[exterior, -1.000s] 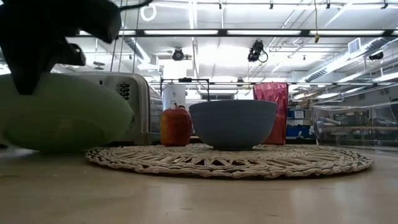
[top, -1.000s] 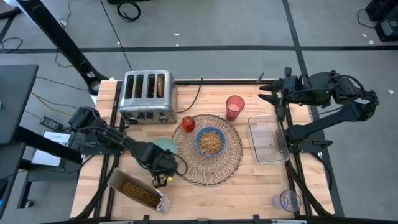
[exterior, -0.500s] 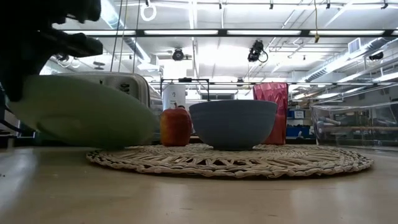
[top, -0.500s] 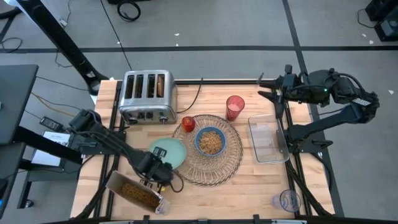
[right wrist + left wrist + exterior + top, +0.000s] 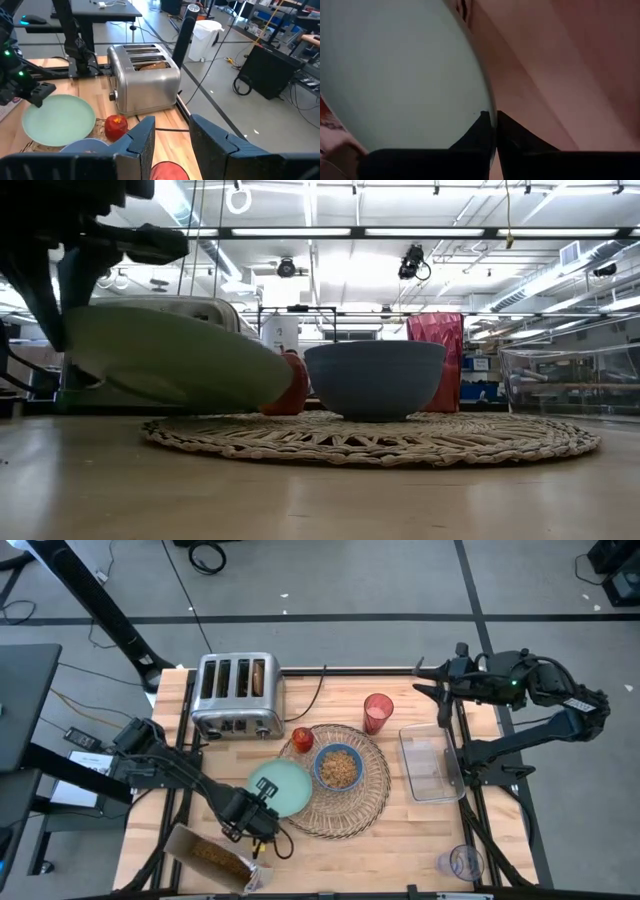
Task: Arrange a breakfast setting
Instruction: Put the light blue plate on the brown mat to the bottom left of the blue bowl
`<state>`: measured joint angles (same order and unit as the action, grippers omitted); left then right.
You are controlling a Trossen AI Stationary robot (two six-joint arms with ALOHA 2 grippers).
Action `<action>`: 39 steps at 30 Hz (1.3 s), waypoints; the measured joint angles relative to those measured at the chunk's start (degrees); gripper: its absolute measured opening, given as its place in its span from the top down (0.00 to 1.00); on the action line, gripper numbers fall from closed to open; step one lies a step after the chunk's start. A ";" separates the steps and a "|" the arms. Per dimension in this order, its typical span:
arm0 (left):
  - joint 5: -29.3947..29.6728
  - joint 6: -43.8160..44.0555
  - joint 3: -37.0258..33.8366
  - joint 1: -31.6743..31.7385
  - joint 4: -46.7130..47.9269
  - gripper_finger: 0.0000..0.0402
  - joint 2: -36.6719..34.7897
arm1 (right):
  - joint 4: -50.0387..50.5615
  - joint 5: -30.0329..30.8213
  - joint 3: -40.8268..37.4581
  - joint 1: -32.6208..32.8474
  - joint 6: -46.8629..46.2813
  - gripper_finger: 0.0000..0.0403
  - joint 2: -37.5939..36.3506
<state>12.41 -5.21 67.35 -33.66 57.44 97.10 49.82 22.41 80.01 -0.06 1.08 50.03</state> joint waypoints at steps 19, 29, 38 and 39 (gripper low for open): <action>-1.34 -16.89 0.01 0.96 -15.39 0.94 1.27 | -0.98 0.00 0.00 -2.77 -0.22 0.68 3.91; -3.27 -19.44 0.00 1.51 -19.79 0.92 1.75 | 0.05 -8.23 0.00 -3.40 -5.10 0.66 7.91; -4.11 -15.00 0.01 2.39 -18.97 0.75 1.75 | 0.88 -14.02 0.00 -3.38 -9.60 0.61 10.88; -4.10 -14.75 0.02 2.63 -18.61 0.73 1.75 | 1.16 -14.47 0.00 -3.33 -10.21 0.61 11.05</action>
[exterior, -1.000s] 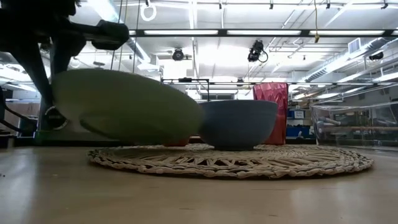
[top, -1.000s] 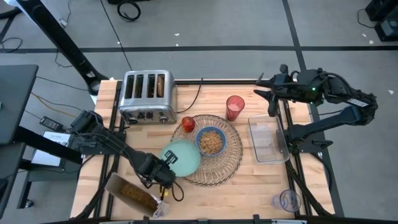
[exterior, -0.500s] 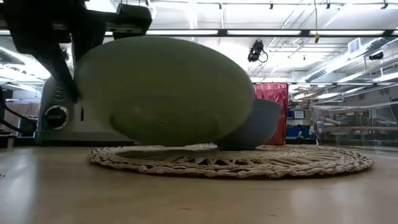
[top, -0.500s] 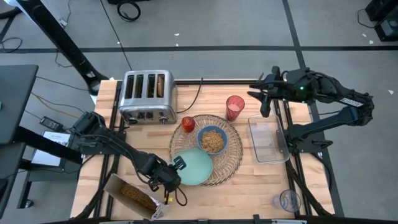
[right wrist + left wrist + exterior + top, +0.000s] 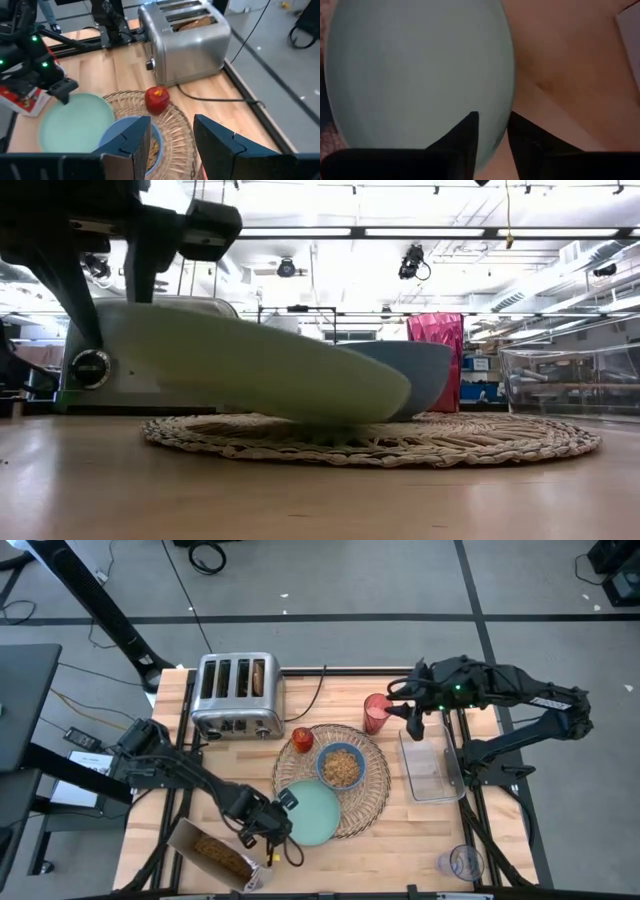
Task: Arrange a breakfast setting
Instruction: Put the light blue plate on the brown mat to the bottom left of the blue bowl, then put the bagel on the light blue plate
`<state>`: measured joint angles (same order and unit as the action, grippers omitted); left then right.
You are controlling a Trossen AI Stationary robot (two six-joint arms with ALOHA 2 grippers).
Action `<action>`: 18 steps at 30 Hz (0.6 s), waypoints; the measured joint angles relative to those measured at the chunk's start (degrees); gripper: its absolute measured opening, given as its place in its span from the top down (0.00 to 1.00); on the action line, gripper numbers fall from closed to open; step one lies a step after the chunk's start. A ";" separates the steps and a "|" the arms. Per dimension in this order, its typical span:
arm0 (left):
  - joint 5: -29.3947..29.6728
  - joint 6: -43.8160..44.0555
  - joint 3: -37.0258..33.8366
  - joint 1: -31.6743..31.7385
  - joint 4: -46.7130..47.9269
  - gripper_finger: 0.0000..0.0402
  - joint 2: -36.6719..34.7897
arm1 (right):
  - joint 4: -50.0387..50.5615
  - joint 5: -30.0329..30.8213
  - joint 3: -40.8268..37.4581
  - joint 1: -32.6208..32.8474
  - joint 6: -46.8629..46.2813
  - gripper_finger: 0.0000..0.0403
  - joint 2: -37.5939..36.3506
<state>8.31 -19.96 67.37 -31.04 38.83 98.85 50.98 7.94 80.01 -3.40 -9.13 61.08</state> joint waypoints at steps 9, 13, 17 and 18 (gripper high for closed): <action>0.12 2.95 -0.01 1.62 7.13 0.65 -0.04 | 3.11 -2.09 0.00 2.03 -1.23 0.61 0.09; -0.12 8.11 0.67 2.10 11.41 0.64 -0.11 | 4.03 -2.09 0.00 2.47 -0.17 0.61 -0.51; -0.01 17.36 2.87 4.52 13.90 0.64 -1.51 | 4.11 -2.09 0.01 2.51 1.80 0.61 -1.18; -0.01 19.85 3.48 5.35 13.89 0.64 -2.05 | 4.17 -2.08 0.00 2.51 2.38 0.61 -1.23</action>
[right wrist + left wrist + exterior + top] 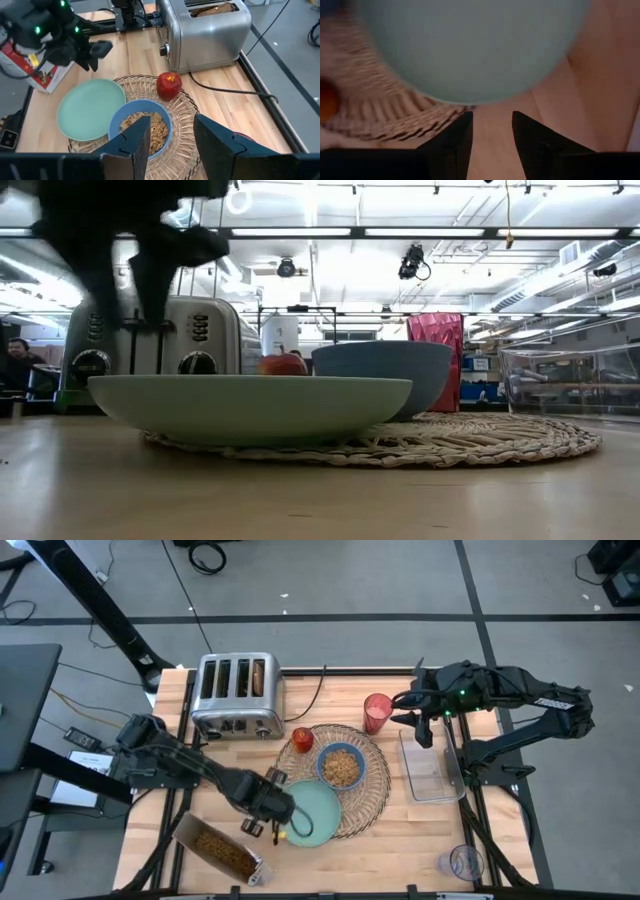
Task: Arrange a breakfast setting
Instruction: Put the bagel on the light blue plate
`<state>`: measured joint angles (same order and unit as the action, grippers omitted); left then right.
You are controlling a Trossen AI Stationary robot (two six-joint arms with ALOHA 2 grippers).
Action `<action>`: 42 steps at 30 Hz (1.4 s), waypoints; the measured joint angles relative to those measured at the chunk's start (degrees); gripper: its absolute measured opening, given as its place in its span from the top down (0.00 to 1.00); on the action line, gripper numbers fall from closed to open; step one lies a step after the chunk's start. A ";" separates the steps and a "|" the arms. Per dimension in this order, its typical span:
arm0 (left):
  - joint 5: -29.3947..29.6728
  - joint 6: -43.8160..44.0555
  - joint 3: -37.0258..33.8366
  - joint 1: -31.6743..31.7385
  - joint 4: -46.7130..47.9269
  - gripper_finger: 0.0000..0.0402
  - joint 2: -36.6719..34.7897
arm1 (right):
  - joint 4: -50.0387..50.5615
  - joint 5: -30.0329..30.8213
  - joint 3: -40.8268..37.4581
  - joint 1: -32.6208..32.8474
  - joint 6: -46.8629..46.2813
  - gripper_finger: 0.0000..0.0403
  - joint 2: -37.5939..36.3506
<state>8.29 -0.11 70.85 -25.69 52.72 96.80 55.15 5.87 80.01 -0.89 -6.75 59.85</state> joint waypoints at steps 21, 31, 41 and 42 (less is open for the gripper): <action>7.45 51.38 15.13 43.37 4.29 0.64 -14.85 | 0.22 0.05 0.00 -0.11 13.31 0.61 -0.04; 19.44 51.74 14.92 53.60 6.61 0.64 -13.28 | -0.11 2.37 0.00 -0.11 10.66 0.61 -0.04; 15.36 48.46 14.92 63.28 7.14 0.64 -13.21 | -1.98 3.59 0.00 -1.00 6.27 0.61 0.01; 15.00 47.41 14.92 63.16 6.68 0.64 -13.21 | -2.18 3.59 0.00 -1.24 5.80 0.61 0.01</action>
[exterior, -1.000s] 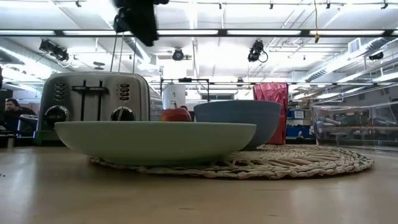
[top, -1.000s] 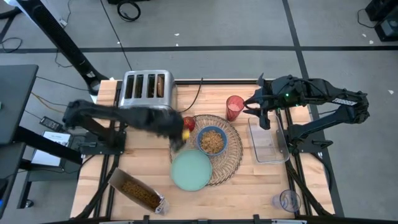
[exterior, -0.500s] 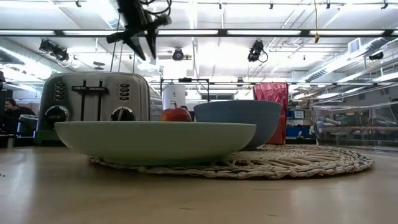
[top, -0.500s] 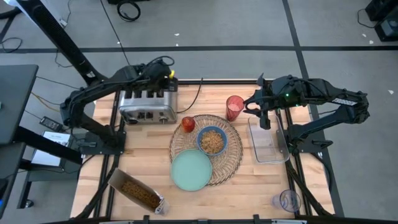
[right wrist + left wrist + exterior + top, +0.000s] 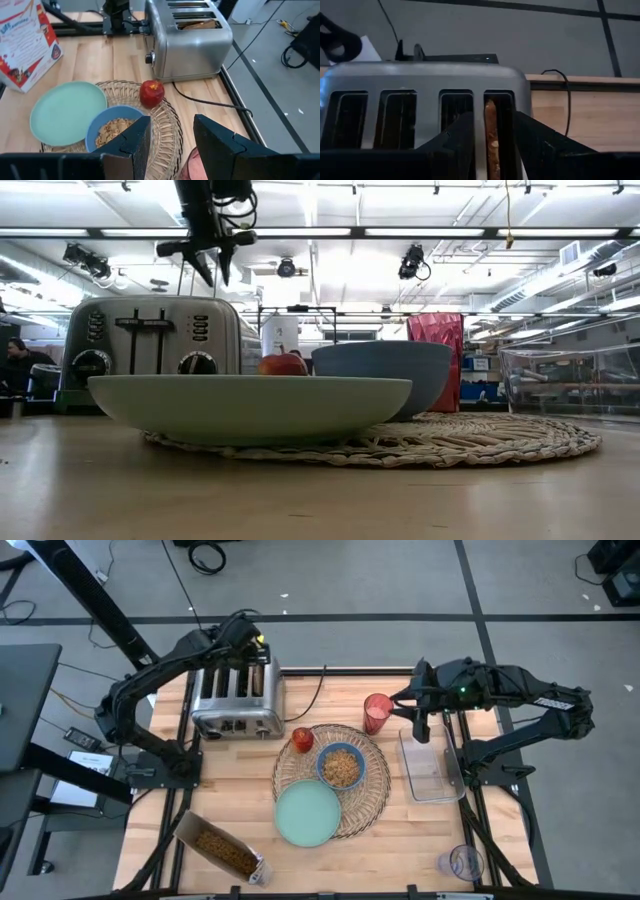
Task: Arrange a breakfast setting
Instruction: Put the bagel on the light blue plate
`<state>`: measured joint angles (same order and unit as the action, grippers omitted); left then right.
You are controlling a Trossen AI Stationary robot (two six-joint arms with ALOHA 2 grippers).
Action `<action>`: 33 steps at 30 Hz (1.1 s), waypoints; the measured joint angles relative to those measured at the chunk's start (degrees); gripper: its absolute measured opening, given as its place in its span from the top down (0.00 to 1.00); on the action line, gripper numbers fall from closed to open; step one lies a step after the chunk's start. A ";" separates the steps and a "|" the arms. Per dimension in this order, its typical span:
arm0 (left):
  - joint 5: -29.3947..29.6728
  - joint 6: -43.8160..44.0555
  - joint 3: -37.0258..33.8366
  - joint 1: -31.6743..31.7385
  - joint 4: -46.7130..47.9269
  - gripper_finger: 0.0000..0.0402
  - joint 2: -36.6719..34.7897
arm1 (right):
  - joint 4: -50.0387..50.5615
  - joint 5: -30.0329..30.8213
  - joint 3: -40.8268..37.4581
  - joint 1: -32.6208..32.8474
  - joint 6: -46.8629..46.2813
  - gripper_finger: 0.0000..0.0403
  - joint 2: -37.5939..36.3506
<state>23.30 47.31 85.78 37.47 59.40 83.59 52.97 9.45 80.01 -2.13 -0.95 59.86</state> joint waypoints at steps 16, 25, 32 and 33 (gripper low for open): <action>1.27 -1.57 -11.27 -1.64 -14.59 0.41 0.79 | -0.68 1.42 0.00 -1.88 -2.45 0.61 0.02; 2.93 -3.00 -14.84 -0.87 -18.62 0.41 1.05 | -1.07 1.42 0.00 -1.88 -4.88 0.61 0.02; 2.32 -3.35 -14.96 -1.39 -22.16 0.41 1.22 | -1.13 1.40 0.00 -1.88 -5.55 0.61 0.03; 2.20 -3.43 -14.97 -1.42 -22.25 0.41 1.22 | -1.22 1.40 0.00 -1.88 -5.58 0.61 0.04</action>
<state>25.49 43.88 70.81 36.05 37.15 84.82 51.75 10.85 80.01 -4.01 -6.52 59.90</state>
